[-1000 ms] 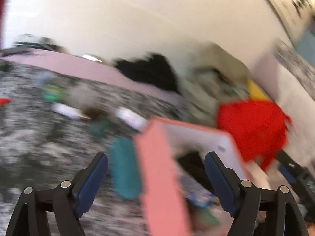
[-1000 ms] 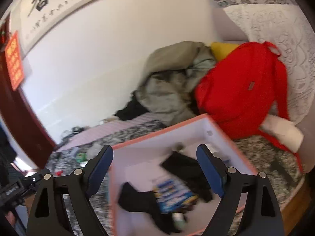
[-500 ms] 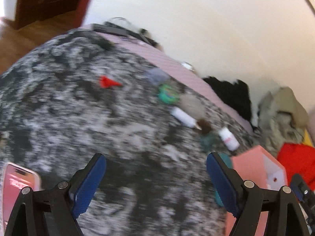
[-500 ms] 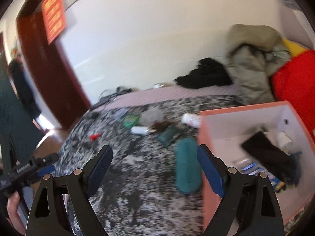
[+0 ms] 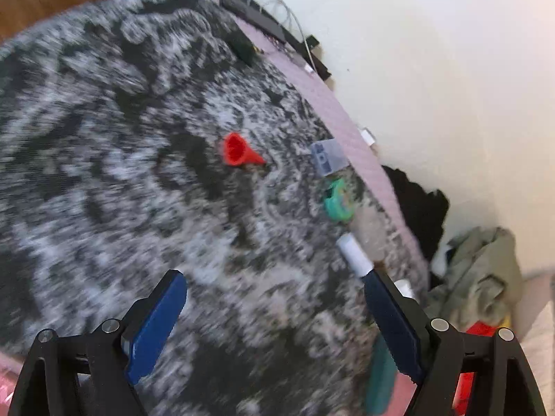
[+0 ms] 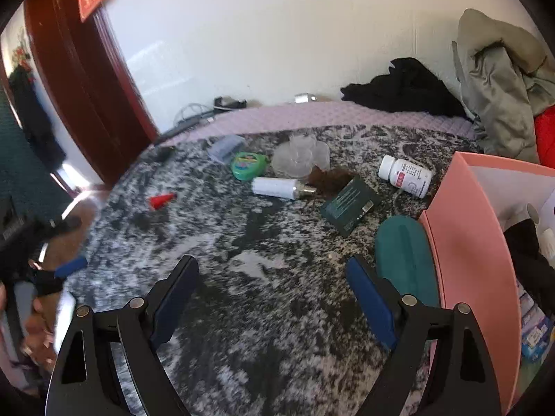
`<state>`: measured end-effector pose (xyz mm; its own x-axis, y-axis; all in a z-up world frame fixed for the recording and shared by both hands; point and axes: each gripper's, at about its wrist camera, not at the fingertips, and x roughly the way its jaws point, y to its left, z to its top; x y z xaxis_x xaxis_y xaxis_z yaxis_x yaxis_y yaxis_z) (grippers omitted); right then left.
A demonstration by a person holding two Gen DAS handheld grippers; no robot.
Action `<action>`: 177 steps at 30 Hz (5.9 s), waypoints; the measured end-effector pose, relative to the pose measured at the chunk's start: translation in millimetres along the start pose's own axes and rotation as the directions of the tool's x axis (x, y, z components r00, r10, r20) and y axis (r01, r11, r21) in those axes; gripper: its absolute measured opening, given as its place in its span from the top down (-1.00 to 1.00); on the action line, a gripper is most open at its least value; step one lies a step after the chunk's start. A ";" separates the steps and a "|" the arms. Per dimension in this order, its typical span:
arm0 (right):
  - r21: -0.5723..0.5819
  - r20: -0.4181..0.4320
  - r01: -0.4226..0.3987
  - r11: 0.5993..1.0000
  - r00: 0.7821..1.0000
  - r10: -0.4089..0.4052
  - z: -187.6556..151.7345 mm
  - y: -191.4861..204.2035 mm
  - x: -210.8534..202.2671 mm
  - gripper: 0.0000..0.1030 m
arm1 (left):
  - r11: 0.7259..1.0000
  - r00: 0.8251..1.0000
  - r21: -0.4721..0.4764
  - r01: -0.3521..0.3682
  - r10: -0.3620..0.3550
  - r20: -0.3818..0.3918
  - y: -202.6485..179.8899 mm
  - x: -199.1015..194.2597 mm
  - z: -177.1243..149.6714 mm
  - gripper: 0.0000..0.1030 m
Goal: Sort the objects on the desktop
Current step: 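Grasp the red cone with the left tool, then grasp the white corn-shaped bulb with the right tool while the left tool holds the cone, then carry red cone and white bulb into the pink box and release both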
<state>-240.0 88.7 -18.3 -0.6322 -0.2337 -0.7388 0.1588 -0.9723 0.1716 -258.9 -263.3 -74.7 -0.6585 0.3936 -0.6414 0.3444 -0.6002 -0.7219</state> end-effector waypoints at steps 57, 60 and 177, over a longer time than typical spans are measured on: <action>-0.158 -0.054 0.032 0.987 0.998 -0.041 52.8 7.2 158.4 -0.66 | 0.879 0.976 0.443 -0.179 0.102 0.192 -16.9 137.8 26.5 -0.07; -0.203 -0.071 0.096 0.974 0.991 -0.113 62.3 6.2 185.5 -0.66 | 0.878 0.976 0.443 -0.180 0.103 0.191 -16.4 138.8 26.7 -0.07; 0.302 0.311 0.131 0.944 0.923 -0.227 -66.8 -294.5 -243.2 -0.64 | 0.669 0.990 0.742 -0.041 -0.072 0.119 -326.6 41.5 -300.2 -0.56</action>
<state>-82.4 432.5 67.2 -0.8555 0.0028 -0.5178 -0.1620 -0.9512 0.2625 -197.8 158.0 56.5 -0.7565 0.3500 -0.5524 -0.2392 -0.9343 -0.2644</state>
